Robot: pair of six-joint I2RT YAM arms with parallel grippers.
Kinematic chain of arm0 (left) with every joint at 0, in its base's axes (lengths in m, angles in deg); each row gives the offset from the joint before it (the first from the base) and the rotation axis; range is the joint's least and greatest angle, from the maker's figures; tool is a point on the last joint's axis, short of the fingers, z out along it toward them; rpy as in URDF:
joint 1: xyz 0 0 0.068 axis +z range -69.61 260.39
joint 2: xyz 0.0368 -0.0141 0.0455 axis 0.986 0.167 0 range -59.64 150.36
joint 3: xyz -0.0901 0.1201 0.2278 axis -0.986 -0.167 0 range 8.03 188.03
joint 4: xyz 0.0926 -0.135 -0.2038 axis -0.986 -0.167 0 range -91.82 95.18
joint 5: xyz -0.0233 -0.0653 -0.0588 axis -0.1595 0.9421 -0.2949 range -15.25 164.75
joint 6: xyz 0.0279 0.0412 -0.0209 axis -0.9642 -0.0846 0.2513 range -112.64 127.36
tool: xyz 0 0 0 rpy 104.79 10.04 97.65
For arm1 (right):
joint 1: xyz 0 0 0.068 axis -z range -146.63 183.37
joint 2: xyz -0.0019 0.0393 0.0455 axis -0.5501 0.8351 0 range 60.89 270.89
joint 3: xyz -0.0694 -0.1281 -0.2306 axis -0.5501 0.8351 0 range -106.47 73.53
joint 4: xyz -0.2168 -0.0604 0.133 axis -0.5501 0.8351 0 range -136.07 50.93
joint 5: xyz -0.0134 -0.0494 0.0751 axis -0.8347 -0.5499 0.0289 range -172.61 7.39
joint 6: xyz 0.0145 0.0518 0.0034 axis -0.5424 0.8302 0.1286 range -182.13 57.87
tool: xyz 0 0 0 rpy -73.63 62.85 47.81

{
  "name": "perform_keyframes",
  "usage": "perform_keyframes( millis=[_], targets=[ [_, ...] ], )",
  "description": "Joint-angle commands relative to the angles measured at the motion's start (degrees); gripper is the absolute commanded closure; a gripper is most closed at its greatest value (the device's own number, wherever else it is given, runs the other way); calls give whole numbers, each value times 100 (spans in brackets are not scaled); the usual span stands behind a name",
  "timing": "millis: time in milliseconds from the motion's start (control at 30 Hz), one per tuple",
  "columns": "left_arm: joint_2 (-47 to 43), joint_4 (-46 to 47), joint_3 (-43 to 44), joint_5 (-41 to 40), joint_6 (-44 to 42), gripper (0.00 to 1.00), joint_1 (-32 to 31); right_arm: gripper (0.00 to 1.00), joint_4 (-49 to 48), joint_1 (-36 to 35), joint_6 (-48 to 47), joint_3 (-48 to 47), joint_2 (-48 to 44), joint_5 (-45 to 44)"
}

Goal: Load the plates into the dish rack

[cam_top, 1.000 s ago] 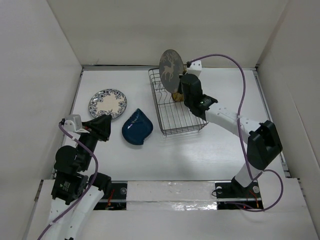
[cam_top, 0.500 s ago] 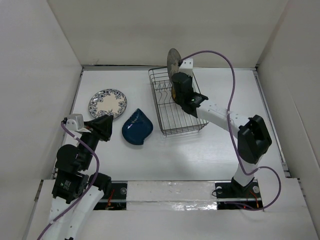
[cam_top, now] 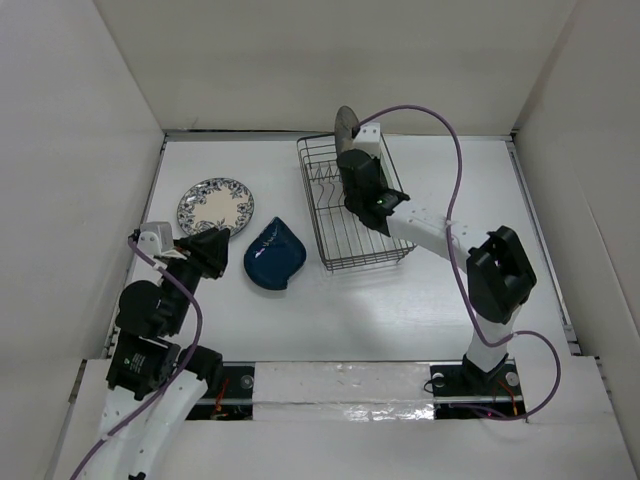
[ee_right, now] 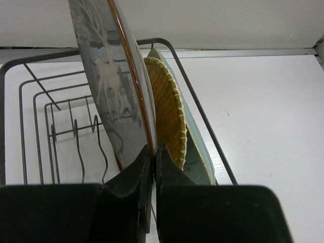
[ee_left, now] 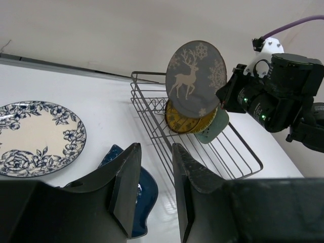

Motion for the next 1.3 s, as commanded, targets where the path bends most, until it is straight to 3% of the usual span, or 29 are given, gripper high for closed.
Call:
perform_keyframes(
  millis=[0,267,500,633,733,900,1100,1267],
  targets=[
    [214,135,-9,-121,-51,71,-23,100,-841,-84,357,-173,-107,-128],
    [811,-67,53,-569,10,65,-23,100,-841,-137,868,64,149,268],
    [1892,-401,158,-622,116,60,-23,98,-823,-137,991,100,263,400],
    [2393,-489,185,-613,195,55,-23,52,-779,-137,1175,161,88,750],
    [2894,-551,194,-640,230,54,64,31,-797,-137,1315,302,-272,1311],
    [3693,-586,194,-368,257,59,206,15,-1068,-260,1351,985,-1289,2217],
    [4353,-604,150,-411,397,64,293,14,-1438,-453,1421,2058,-2565,2790],
    [4933,-551,106,28,520,65,539,15,-1930,-515,1711,2973,-3549,3107]
  ],
)
